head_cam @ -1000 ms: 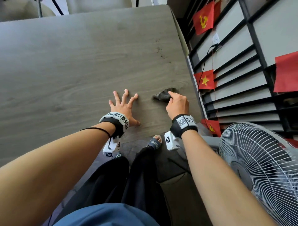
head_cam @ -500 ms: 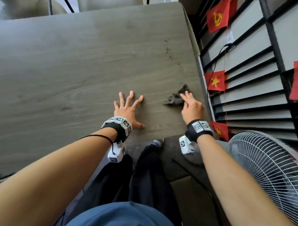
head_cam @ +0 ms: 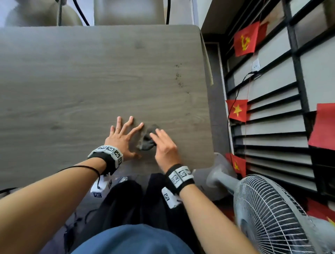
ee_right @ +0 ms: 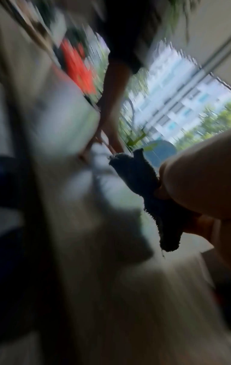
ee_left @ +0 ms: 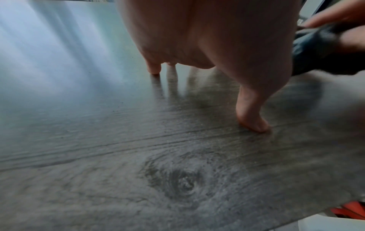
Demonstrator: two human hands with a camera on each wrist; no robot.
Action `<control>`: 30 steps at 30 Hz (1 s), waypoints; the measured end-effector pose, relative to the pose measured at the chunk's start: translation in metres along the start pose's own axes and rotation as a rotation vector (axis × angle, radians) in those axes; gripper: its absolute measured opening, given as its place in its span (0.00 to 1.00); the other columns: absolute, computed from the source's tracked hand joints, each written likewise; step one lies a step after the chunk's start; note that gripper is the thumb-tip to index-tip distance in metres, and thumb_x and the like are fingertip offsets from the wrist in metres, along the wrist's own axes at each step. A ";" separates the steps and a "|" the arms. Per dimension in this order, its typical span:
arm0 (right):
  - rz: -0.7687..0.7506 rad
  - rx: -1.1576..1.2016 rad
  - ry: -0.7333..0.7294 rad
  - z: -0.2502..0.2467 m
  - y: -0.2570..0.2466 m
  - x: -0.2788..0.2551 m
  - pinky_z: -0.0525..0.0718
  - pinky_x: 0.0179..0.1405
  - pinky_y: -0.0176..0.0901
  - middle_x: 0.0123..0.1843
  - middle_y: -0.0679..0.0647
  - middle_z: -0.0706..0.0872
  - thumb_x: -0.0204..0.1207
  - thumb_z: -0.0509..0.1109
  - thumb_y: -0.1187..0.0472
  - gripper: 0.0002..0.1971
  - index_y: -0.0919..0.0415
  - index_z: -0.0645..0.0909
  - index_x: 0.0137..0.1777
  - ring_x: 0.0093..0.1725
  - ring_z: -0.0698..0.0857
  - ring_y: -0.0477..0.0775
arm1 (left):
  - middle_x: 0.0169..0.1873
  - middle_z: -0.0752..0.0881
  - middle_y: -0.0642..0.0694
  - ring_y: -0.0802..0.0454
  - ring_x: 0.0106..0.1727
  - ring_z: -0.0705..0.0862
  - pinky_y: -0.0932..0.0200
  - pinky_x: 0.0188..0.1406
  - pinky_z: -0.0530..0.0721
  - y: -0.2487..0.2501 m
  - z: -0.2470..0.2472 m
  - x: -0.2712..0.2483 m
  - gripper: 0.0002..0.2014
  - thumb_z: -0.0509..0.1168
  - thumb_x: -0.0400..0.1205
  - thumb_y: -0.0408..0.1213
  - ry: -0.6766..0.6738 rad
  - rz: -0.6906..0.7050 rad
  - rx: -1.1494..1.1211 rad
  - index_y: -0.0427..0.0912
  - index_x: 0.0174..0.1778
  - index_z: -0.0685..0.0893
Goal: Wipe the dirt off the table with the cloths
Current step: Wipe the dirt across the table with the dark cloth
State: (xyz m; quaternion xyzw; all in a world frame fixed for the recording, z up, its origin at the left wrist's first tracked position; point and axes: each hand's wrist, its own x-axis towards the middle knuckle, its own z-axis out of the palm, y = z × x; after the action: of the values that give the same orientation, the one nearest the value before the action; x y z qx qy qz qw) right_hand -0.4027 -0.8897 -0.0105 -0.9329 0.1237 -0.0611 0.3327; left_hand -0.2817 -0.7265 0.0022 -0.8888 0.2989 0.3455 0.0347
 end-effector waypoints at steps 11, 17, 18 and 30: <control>-0.034 -0.026 -0.100 0.006 0.023 0.018 0.75 0.73 0.45 0.70 0.53 0.84 0.71 0.62 0.73 0.24 0.57 0.85 0.64 0.73 0.78 0.56 | 0.87 0.32 0.57 0.36 0.86 0.30 0.34 0.86 0.45 -0.002 0.000 -0.002 0.65 0.74 0.64 0.73 0.002 -0.002 -0.036 0.73 0.82 0.29; 0.120 -0.039 0.010 -0.030 0.061 0.044 0.80 0.67 0.46 0.68 0.54 0.85 0.70 0.62 0.76 0.23 0.59 0.87 0.62 0.72 0.80 0.56 | 0.87 0.32 0.57 0.37 0.86 0.29 0.36 0.85 0.43 -0.002 -0.001 -0.003 0.65 0.74 0.63 0.75 0.008 -0.005 -0.044 0.74 0.82 0.29; 0.143 -0.033 0.021 -0.030 0.059 0.046 0.81 0.66 0.48 0.67 0.55 0.86 0.69 0.63 0.77 0.23 0.60 0.87 0.61 0.71 0.80 0.57 | 0.87 0.32 0.57 0.37 0.86 0.29 0.35 0.85 0.44 -0.001 -0.001 -0.003 0.65 0.74 0.63 0.75 0.011 -0.005 -0.043 0.74 0.82 0.29; 0.071 -0.011 -0.149 0.027 -0.018 0.017 0.77 0.72 0.53 0.70 0.57 0.83 0.71 0.64 0.72 0.21 0.58 0.86 0.62 0.73 0.77 0.61 | 0.88 0.36 0.58 0.38 0.87 0.31 0.34 0.86 0.45 -0.004 0.003 -0.002 0.64 0.74 0.63 0.72 0.055 0.016 -0.107 0.72 0.84 0.32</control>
State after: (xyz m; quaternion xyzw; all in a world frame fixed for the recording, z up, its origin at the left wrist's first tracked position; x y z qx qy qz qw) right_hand -0.3779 -0.8646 -0.0192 -0.9316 0.1321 0.0209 0.3380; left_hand -0.2824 -0.7213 0.0004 -0.8961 0.2880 0.3369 -0.0240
